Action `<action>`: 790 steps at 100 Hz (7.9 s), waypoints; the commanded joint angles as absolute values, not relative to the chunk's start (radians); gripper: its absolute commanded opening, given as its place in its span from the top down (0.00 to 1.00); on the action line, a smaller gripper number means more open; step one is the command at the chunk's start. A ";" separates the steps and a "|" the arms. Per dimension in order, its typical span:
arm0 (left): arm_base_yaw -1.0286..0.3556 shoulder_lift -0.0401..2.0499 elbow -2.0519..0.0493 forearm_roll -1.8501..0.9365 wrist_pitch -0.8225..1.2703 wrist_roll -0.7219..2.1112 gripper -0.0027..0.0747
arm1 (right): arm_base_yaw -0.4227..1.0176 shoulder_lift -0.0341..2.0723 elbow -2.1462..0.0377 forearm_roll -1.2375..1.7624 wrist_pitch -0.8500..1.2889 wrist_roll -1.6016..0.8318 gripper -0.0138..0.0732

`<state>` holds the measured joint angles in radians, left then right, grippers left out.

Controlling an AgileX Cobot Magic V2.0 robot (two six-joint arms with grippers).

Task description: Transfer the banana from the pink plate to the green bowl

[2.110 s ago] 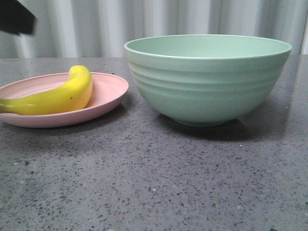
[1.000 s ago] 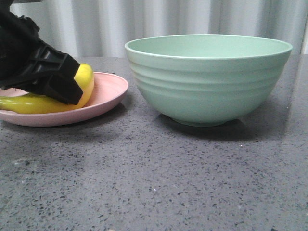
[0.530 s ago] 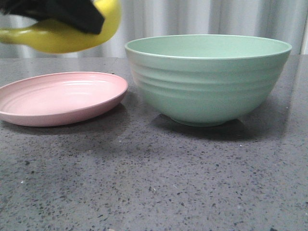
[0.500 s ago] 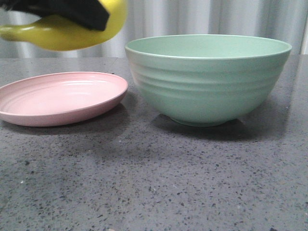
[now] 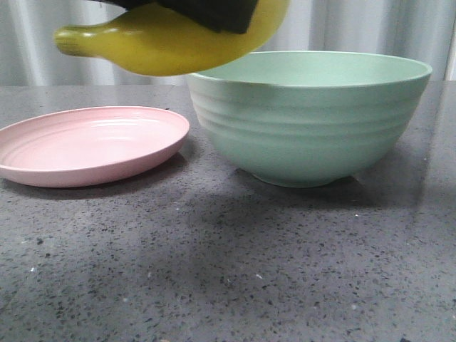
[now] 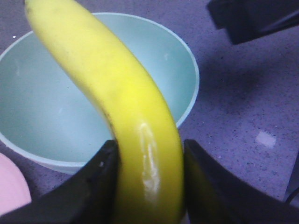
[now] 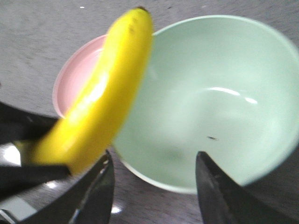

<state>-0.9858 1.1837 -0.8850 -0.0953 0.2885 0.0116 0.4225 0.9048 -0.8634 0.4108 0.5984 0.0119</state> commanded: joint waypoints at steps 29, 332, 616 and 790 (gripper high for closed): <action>-1.006 1.157 -0.921 -0.116 0.181 0.013 0.78 | 0.438 1.136 -1.000 0.724 0.438 0.000 0.46; -1.006 1.098 -0.977 -0.105 0.163 0.013 0.51 | 0.328 1.168 -1.062 0.338 0.340 -0.123 0.31; -0.402 0.227 -0.050 -0.102 -0.174 0.011 0.99 | 0.328 0.126 -0.217 0.320 0.051 -0.255 0.92; -0.002 -0.032 0.009 -0.112 0.275 0.008 0.99 | 0.067 0.122 -0.181 0.320 0.041 -0.255 0.92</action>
